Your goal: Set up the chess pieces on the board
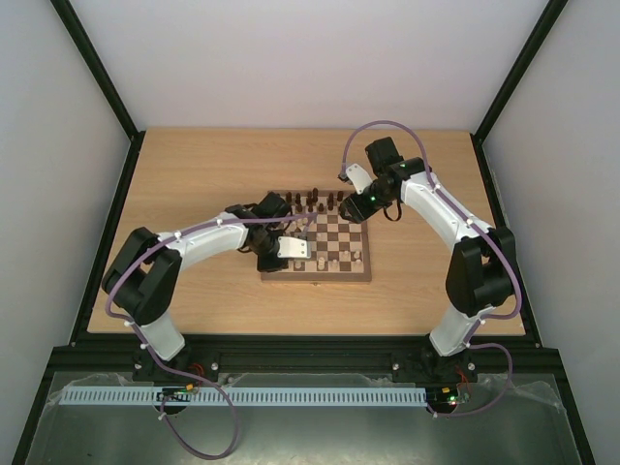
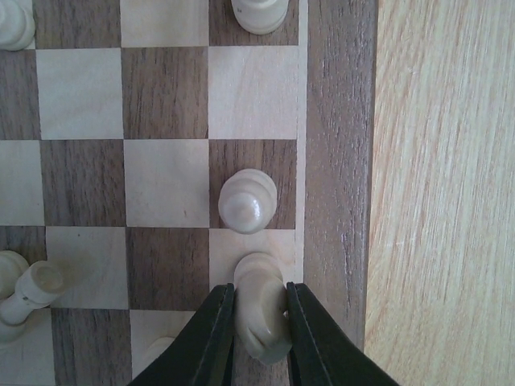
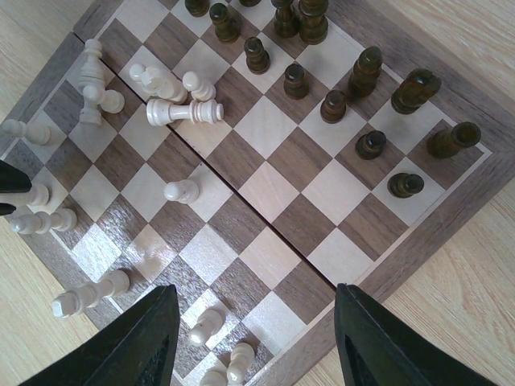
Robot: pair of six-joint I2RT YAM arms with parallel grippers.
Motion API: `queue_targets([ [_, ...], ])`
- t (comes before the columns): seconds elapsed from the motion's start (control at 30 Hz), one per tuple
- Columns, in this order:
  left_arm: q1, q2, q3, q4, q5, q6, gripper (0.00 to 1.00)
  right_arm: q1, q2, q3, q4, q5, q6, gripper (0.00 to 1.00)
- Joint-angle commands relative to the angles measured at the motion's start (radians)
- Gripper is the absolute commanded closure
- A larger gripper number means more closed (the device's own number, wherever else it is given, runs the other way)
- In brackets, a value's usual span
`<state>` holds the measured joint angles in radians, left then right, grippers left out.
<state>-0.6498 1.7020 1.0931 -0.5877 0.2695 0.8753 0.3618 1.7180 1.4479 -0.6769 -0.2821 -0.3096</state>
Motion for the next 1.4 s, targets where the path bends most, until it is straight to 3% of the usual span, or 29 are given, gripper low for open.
queue_targets([
  [0.0,-0.013,0.022,-0.007,0.002,-0.012,-0.006,0.92,-0.002,0.016,-0.003,-0.021,-0.019,0.006,0.46],
  [0.1,-0.016,0.024,-0.007,0.001,-0.014,-0.008,0.87,-0.002,0.015,-0.003,-0.023,-0.020,0.005,0.46],
  [0.23,-0.017,0.022,-0.013,-0.001,-0.019,-0.006,0.70,-0.003,0.014,-0.005,-0.023,-0.021,0.005,0.46],
  [0.37,-0.015,0.005,-0.011,-0.005,-0.023,-0.015,0.60,-0.002,0.013,0.000,-0.028,-0.019,0.003,0.46],
  [0.57,0.033,-0.106,0.028,-0.070,0.022,0.007,0.46,-0.003,0.004,0.009,-0.032,0.008,-0.014,0.46],
  [0.6,0.040,-0.128,0.044,-0.086,0.041,0.005,0.41,-0.003,0.004,0.012,-0.032,0.009,-0.016,0.46],
  [0.63,0.044,-0.147,0.061,-0.098,0.052,-0.003,0.30,-0.002,0.007,0.015,-0.033,0.008,-0.017,0.46],
  [0.67,0.046,-0.167,0.076,-0.104,0.055,-0.017,0.06,-0.003,0.011,0.021,-0.034,0.005,-0.017,0.46],
  [0.7,0.046,-0.184,0.093,-0.103,0.050,-0.043,0.02,-0.003,0.015,0.027,-0.036,0.003,-0.018,0.46],
  [0.83,0.071,-0.230,0.183,-0.059,0.013,-0.211,0.01,-0.003,0.037,0.059,-0.054,-0.023,-0.053,0.46],
  [0.97,0.096,-0.209,0.204,0.092,-0.292,-0.489,0.01,0.010,0.073,0.101,-0.098,-0.040,-0.135,0.50],
  [1.03,0.143,-0.151,0.248,0.043,-0.215,-0.529,0.01,0.032,0.102,0.126,-0.116,-0.013,-0.169,0.53],
  [1.37,0.286,-0.183,0.232,0.146,-0.025,-0.833,0.01,0.204,0.246,0.204,-0.204,0.089,-0.240,0.62],
])
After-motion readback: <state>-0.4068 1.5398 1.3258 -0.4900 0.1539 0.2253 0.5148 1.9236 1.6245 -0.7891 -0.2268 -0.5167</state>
